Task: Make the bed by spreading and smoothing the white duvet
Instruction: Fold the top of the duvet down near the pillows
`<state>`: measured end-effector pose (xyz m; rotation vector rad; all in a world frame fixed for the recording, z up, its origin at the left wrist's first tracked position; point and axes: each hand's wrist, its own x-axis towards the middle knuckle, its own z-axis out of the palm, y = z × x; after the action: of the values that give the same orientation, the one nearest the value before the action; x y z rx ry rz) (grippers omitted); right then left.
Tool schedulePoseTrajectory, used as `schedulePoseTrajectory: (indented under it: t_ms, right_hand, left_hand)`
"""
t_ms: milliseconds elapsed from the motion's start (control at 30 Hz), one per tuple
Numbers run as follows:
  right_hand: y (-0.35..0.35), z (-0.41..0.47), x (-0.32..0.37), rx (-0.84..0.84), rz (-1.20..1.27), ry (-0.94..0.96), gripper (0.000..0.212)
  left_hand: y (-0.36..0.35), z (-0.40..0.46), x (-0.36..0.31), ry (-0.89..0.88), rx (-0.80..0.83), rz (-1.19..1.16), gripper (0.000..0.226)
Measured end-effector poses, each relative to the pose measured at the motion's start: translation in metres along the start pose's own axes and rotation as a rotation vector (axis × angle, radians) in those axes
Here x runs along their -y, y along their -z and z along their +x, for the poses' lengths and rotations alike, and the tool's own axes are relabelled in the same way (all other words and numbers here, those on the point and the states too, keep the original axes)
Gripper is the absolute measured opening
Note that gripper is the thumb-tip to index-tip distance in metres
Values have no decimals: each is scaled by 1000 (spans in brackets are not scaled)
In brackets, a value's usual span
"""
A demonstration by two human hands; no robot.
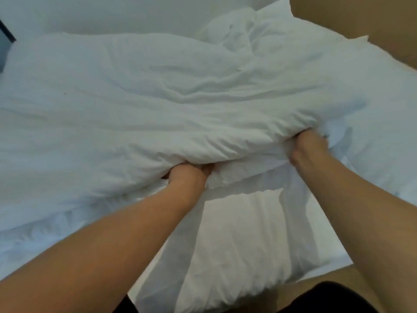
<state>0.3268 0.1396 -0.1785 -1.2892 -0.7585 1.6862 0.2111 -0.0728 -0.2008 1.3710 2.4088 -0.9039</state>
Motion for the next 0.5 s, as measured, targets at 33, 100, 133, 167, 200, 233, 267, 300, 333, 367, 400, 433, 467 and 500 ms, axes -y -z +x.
schedulePoseTrajectory:
  t_ms: [33, 100, 133, 167, 200, 233, 267, 300, 333, 367, 400, 433, 467, 500]
  right_hand:
    - [-8, 4, 28, -58, 59, 140, 49]
    - [-27, 1, 87, -35, 96, 324, 34]
    - [-33, -5, 109, -10, 61, 376, 27]
    - [-35, -8, 117, -5, -16, 404, 27]
    - [-32, -12, 120, -22, -66, 406, 27]
    - [-24, -9, 117, -39, -78, 375, 26]
    - [-12, -2, 112, -54, -78, 311, 30]
    - [1, 9, 110, -39, -64, 234, 34]
    - [13, 20, 108, -20, -47, 174, 32]
    - [24, 31, 107, -1, -69, 144, 28]
    - [30, 42, 108, 20, -87, 145, 28]
    - [33, 49, 107, 32, -95, 177, 35]
    - [34, 55, 102, 12, -106, 206, 42]
    - [35, 59, 99, -29, -128, 238, 45]
  left_hand:
    - [8, -5, 3, -46, -8, 9, 81]
    - [19, -17, 6, -111, -117, -8, 73]
    - [25, -24, 3, -126, -129, -22, 77]
    - [31, -30, -3, -132, -84, -39, 83]
    - [38, -30, -11, -125, -22, -51, 88]
    - [49, -26, -21, -103, 39, -73, 92]
    - [66, -18, -32, -91, 66, -106, 94]
    - [84, -9, -44, -104, 25, -162, 96]
    - [97, 3, -54, -139, -59, -236, 97]
    - [105, 17, -66, -166, -117, -295, 99]
    - [108, 27, -79, -171, -119, -338, 101]
    - [106, 39, -95, -156, -72, -353, 105]
    - [101, 47, -110, -116, -26, -348, 107]
    - [97, 54, -125, -69, -10, -322, 105]
